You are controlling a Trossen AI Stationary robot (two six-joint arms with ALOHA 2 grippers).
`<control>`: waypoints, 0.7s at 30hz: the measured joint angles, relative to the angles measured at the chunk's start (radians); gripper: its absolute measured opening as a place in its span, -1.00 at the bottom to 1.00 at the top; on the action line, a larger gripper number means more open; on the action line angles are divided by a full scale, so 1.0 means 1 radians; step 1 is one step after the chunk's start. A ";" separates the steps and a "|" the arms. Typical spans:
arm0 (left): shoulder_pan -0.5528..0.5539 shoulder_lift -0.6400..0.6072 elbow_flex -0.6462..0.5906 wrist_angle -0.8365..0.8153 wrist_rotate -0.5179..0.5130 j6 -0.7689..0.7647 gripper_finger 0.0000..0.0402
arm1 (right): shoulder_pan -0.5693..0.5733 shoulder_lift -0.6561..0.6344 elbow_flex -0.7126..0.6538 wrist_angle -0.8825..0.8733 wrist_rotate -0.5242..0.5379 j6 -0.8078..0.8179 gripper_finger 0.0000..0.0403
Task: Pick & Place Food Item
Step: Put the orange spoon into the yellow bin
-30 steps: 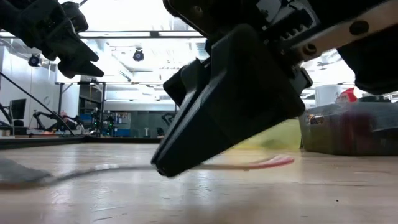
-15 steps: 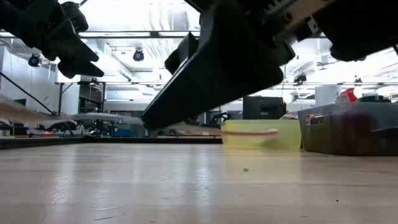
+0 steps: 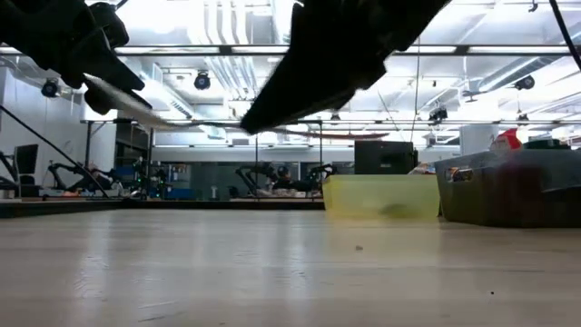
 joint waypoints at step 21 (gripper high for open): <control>0.000 0.000 0.000 0.000 0.000 0.000 0.44 | -0.079 -0.363 -0.002 -0.564 0.419 0.331 -0.90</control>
